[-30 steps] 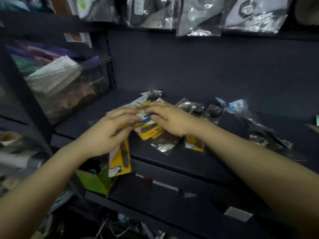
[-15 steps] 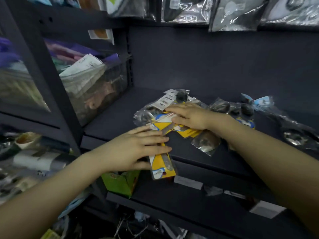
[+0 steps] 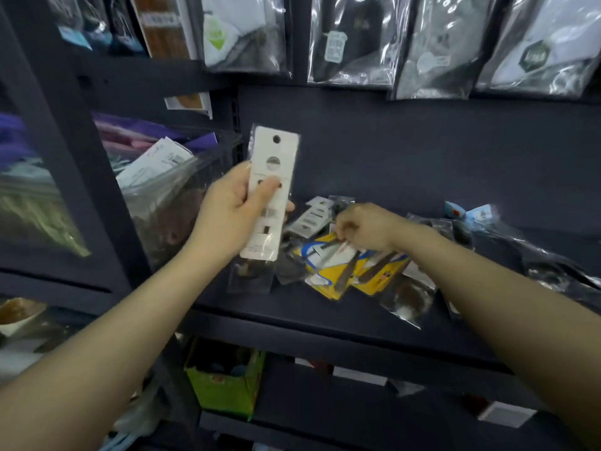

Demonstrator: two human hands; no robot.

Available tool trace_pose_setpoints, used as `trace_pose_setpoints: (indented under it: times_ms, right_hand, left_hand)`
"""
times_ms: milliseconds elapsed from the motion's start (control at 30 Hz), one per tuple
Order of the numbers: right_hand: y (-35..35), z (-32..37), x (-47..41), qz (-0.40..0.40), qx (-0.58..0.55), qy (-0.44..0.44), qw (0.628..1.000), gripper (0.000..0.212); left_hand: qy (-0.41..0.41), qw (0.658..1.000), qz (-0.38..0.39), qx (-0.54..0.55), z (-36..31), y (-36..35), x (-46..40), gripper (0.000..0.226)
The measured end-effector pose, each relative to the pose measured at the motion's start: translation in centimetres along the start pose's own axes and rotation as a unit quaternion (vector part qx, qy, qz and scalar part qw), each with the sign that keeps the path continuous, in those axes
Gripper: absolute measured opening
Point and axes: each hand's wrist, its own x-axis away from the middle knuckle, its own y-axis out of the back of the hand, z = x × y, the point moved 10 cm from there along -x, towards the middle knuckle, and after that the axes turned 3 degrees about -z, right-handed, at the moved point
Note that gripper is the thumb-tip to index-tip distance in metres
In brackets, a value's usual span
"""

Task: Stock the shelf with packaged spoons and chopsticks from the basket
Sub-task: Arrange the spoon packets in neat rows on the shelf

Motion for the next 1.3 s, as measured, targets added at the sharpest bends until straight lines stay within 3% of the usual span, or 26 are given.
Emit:
trace_pose_setpoints:
  times_ms: [67, 133, 233, 300, 467, 567, 600, 667, 700, 733, 833, 900, 967, 1033, 1100, 1133, 1200, 1267, 1300]
  right_hand:
    - [0.3, 1.6, -1.4, -0.044, 0.030, 0.025, 0.998, 0.020]
    - [-0.3, 4.1, -2.7, -0.035, 0.008, 0.073, 0.997, 0.028]
    - [-3.6, 6.1, -3.8, 0.097, 0.025, 0.097, 0.990, 0.060]
    - [-4.5, 5.7, -3.7, 0.146, 0.024, 0.089, 0.985, 0.075]
    - [-3.9, 4.1, -3.2, 0.150, -0.007, 0.089, 0.985, 0.073]
    - [-2.4, 3.3, -3.0, 0.137, -0.158, 0.039, 0.977, 0.073]
    - [-1.2, 3.0, -3.4, 0.108, -0.254, 0.012, 0.961, 0.067]
    - [0.6, 1.6, -4.6, 0.042, -0.448, -0.058, 0.891, 0.040]
    - [0.6, 1.2, -5.0, 0.043, -0.519, -0.098, 0.848, 0.027]
    - [-0.1, 1.4, -5.3, 0.074, -0.564, -0.127, 0.813, 0.027]
    - [-2.9, 3.5, -5.3, 0.207, -0.569, -0.132, 0.785, 0.044]
    - [-4.2, 4.1, -6.2, 0.191, -0.606, -0.153, 0.757, 0.026]
    - [-4.9, 4.3, -7.3, 0.135, -0.642, -0.179, 0.733, 0.014]
    - [-5.5, 4.5, -8.2, 0.095, -0.643, -0.188, 0.736, 0.022]
    - [-5.8, 5.1, -8.7, 0.080, -0.628, -0.181, 0.753, 0.015]
    - [-5.9, 5.6, -8.9, 0.083, -0.608, -0.169, 0.771, 0.020]
    - [-5.7, 6.8, -9.2, 0.111, -0.526, -0.122, 0.834, 0.020]
    - [-4.7, 7.0, -9.9, 0.103, -0.413, -0.073, 0.902, 0.005]
    - [-3.9, 6.7, -10.4, 0.080, -0.354, -0.046, 0.931, 0.014]
  left_hand:
    - [0.060, 0.998, -0.011, -0.020, 2.3, 1.0, -1.8, 0.008]
    - [0.142, 0.989, 0.008, -0.047, 5.8, 1.5, -2.8, 0.010]
    - [0.233, 0.967, 0.045, -0.096, 10.0, 1.4, -3.2, 0.016]
    - [0.241, 0.960, 0.060, -0.128, 10.7, 0.8, -3.6, 0.024]
    - [0.230, 0.968, 0.056, -0.078, 10.5, -1.3, -5.1, 0.019]
    - [0.151, 0.988, 0.038, -0.011, 7.9, -1.6, -6.5, 0.026]
    - [0.116, 0.992, 0.037, 0.014, 6.6, -1.6, -6.9, 0.025]
    - [0.057, 0.996, 0.054, 0.046, 4.5, -1.7, -7.2, 0.026]
    - [0.032, 0.995, 0.079, 0.051, 3.6, -2.1, -7.0, 0.026]
    - [0.009, 0.993, 0.110, 0.042, 3.1, -2.7, -6.6, 0.024]
    - [-0.069, 0.976, 0.190, -0.085, 3.2, -4.2, -4.8, 0.011]
    - [-0.073, 0.967, 0.205, -0.135, 4.9, -4.0, -4.1, 0.010]
    - [-0.019, 0.964, 0.221, -0.147, 7.2, -3.3, -3.3, 0.024]
    - [0.031, 0.960, 0.215, -0.176, 8.9, -2.3, -2.7, 0.048]
    - [0.090, 0.959, 0.190, -0.188, 10.1, -1.2, -2.4, 0.049]
    - [0.116, 0.955, 0.180, -0.207, 10.6, -0.8, -2.2, 0.048]
    - [0.127, 0.930, 0.185, -0.292, 11.3, -0.7, -2.0, 0.049]
    - [0.099, 0.892, 0.219, -0.383, 12.1, -1.6, -1.5, 0.059]
    - [0.092, 0.874, 0.233, -0.416, 12.7, -1.9, -1.4, 0.063]
